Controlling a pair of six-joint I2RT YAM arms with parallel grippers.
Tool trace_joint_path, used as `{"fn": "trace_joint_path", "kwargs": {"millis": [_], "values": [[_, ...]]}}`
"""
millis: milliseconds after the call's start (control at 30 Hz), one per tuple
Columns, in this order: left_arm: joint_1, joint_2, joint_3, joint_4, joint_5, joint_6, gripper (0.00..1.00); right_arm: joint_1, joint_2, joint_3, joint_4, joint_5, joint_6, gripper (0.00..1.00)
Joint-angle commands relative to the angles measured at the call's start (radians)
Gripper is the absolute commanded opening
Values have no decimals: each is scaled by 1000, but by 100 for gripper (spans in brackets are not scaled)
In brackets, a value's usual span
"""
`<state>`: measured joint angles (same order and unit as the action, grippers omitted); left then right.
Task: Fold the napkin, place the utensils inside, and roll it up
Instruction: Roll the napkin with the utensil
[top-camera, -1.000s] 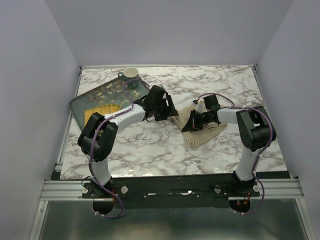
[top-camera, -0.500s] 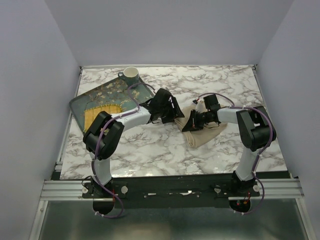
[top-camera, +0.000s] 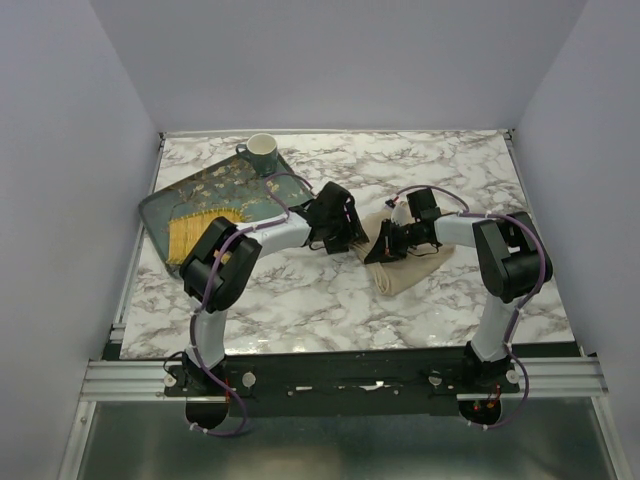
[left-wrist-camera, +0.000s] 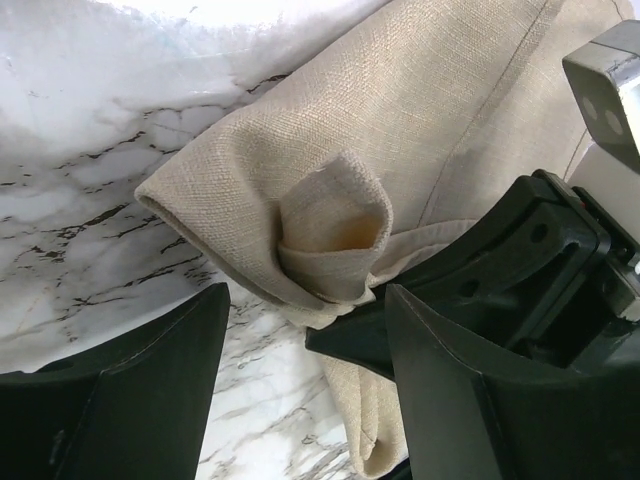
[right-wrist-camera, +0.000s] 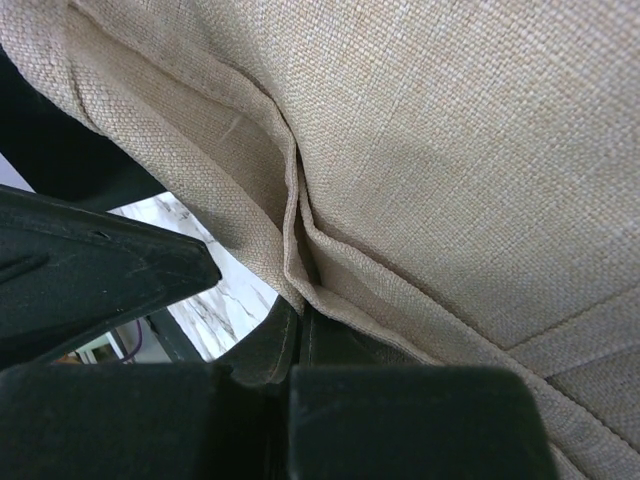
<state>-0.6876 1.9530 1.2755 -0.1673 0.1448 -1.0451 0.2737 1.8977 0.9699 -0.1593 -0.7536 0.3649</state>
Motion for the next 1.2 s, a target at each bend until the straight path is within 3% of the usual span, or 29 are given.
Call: {"fn": "trace_joint_path", "kwargs": {"millis": [0, 167, 367, 567, 600, 700, 967, 1167], "values": [[-15, 29, 54, -58, -73, -21, 72, -11, 32, -23, -88, 178, -64, 1], [-20, 35, 61, -78, -71, -16, 72, -10, 27, -19, -92, 183, -72, 0], [-20, 87, 116, -84, -83, 13, 58, -10, 18, -22, -98, 191, -81, 0], [-20, 83, 139, -89, -99, 83, 23, -2, 0, -4, -140, 233, -113, 5], [-20, 83, 139, -92, -94, 85, 10, 7, -3, 6, -158, 255, -121, 7], [-23, 87, 148, -104, -77, 89, 0, 22, -26, 24, -193, 281, -135, 14], [-23, 103, 185, -166, -45, 85, 0, 87, -166, 73, -324, 396, -123, 39], [-23, 113, 203, -181, -11, 53, 0, 171, -259, 90, -393, 546, -129, 50]]}}
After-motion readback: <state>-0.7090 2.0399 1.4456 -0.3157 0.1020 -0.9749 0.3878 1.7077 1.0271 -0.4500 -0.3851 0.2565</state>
